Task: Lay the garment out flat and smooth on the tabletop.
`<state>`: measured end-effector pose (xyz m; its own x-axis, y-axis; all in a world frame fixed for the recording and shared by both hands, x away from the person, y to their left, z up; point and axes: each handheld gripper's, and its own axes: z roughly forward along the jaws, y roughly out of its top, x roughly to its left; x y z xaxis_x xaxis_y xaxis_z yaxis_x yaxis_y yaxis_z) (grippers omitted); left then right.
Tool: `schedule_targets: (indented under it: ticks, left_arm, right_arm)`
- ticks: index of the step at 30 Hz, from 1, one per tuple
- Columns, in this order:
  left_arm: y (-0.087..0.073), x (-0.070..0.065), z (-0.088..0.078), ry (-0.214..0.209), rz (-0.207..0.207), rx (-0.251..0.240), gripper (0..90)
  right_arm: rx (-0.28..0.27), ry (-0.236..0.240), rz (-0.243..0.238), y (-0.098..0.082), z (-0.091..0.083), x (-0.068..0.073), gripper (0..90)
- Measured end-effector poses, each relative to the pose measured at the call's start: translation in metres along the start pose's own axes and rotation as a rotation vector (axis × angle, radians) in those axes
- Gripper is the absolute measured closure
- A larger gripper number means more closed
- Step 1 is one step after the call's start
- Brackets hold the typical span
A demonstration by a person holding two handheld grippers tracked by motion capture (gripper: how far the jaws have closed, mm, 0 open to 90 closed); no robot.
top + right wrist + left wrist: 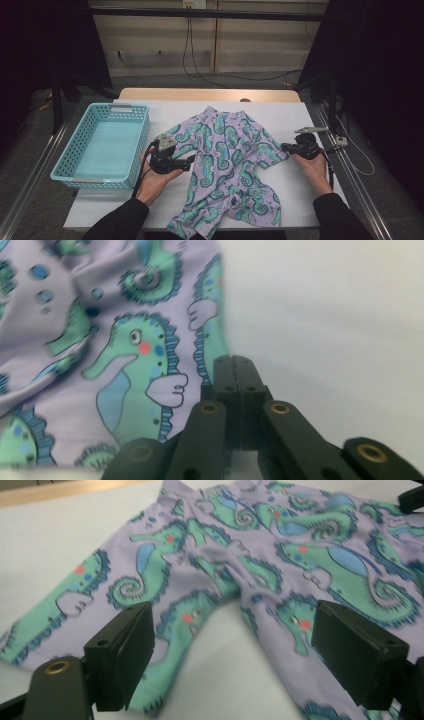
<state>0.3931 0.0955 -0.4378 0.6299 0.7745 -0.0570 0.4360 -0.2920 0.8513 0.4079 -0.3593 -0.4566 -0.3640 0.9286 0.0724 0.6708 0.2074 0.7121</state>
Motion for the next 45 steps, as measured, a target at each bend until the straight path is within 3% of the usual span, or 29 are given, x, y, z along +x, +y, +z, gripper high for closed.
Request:
schedule_targets:
  ticks: [1,4,6,16,21,26,28,32,37,39,43,45]
  left_arm:
    - [0.002,0.001,0.003,0.007,0.012,0.008,17.4]
    - [0.007,0.005,0.012,0.013,-0.019,0.023,13.5]
    - [0.011,0.009,0.02,0.033,-0.017,0.022,13.5]
    - [0.028,0.04,0.048,0.069,-0.108,0.038,14.8]
    - [0.033,0.056,0.061,0.093,-0.164,0.068,29.0]
    - [0.035,0.072,0.073,0.115,-0.183,0.104,34.0]
    - [0.034,0.077,0.079,0.138,-0.181,0.147,37.6]
    - [0.033,0.091,0.087,0.182,-0.205,0.175,45.3]
    - [0.031,0.1,0.09,0.187,-0.186,0.19,51.3]
    - [0.031,0.099,0.091,0.191,-0.139,0.196,53.2]
    - [0.031,0.097,0.091,0.159,-0.11,0.203,67.7]
    - [0.033,0.093,0.092,0.133,-0.105,0.217,82.0]
  right_arm:
    - [-0.003,-0.01,-0.003,0.002,-0.001,-0.003,90.0]
    - [0.0,-0.048,0.001,0.008,0.0,-0.015,90.0]
    - [0.001,-0.075,-0.01,0.012,0.002,-0.023,90.0]
    - [0.023,-0.16,-0.03,0.024,0.016,-0.053,90.0]
    - [0.02,-0.194,-0.046,0.031,0.025,-0.06,90.0]
    - [0.018,-0.237,-0.04,0.031,0.032,-0.071,90.0]
    - [0.01,-0.225,-0.02,0.029,0.035,-0.075,90.0]
    - [0.002,-0.214,-0.019,0.029,0.035,-0.076,90.0]
    - [-0.006,-0.196,-0.006,0.028,0.035,-0.078,90.0]
    - [-0.01,-0.188,0.004,0.028,0.035,-0.079,90.0]
    - [-0.015,-0.183,0.007,0.028,0.036,-0.079,90.0]
    - [-0.017,-0.181,0.003,0.029,0.036,-0.08,90.0]
